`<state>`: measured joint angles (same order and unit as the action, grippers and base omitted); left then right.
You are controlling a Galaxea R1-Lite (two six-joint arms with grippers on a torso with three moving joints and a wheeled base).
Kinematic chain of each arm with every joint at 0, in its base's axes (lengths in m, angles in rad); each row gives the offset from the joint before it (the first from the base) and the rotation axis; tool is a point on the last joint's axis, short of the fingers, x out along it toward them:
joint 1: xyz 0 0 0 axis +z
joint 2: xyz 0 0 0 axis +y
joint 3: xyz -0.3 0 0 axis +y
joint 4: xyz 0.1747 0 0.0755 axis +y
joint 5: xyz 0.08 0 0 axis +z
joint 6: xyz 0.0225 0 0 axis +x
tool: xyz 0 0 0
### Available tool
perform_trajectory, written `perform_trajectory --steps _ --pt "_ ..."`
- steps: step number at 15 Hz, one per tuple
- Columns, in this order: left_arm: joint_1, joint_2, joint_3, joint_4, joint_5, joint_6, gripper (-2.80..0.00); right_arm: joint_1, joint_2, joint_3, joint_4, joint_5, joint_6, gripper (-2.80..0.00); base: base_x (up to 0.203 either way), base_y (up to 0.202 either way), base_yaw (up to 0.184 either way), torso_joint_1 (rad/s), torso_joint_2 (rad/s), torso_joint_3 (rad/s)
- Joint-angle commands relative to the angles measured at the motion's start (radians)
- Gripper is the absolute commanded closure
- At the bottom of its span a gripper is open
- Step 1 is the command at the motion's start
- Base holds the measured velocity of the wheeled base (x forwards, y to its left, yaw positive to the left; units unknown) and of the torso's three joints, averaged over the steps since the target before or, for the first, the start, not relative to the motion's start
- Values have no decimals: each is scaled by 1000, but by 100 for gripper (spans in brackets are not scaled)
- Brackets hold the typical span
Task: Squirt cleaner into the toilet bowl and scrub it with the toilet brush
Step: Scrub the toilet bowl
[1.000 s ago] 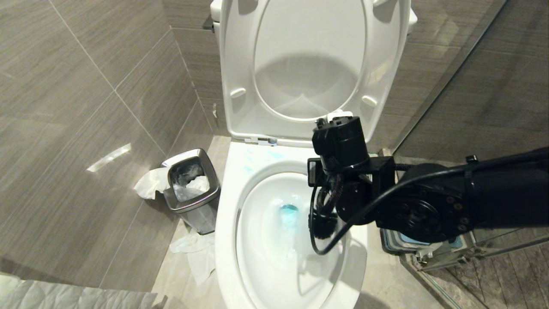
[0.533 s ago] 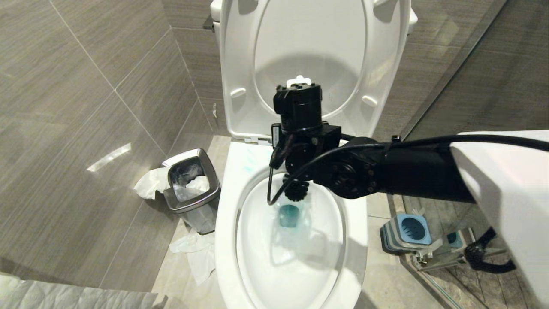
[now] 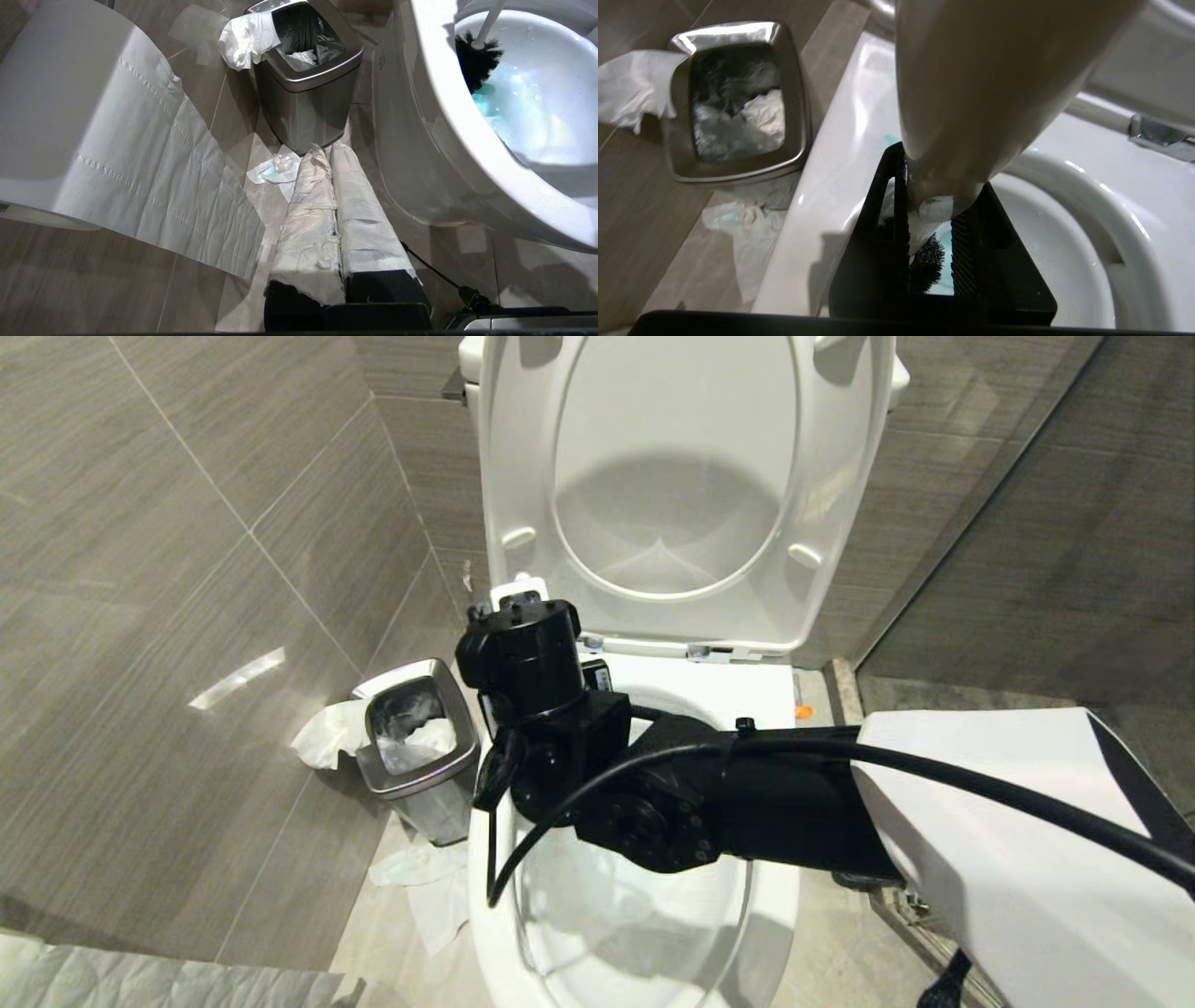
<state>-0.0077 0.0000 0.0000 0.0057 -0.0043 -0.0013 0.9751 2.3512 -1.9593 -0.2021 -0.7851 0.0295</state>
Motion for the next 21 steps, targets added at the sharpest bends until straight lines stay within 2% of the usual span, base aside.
perform_trajectory --steps 1,5,8,10,12,15,18,21 --pt "0 2 0 0 0 0 0 46 -53 88 -1 -5 22 0 0 0 0 0 0 0" --pt "0 2 0 0 0 0 0 113 -223 398 -2 -8 117 0 0 0 0 0 0 0" --pt "0 2 0 0 0 0 0 132 -384 646 -6 -10 176 0 0 0 0 0 0 0" --pt "0 2 0 0 0 0 0 111 -488 787 -8 -12 212 0 0 0 0 0 0 0" --pt "0 2 0 0 0 0 0 37 -548 866 -9 -12 226 0 0 0 0 0 0 0" --pt "0 2 0 0 0 0 0 -60 -559 856 -14 -11 223 0 0 0 0 0 0 0" --pt "0 2 0 0 0 0 0 -100 -494 730 -14 -12 206 0 0 0 0 0 0 0" --pt "0 2 0 0 0 0 0 -108 -390 545 -12 -14 191 0 0 0 0 0 0 0"
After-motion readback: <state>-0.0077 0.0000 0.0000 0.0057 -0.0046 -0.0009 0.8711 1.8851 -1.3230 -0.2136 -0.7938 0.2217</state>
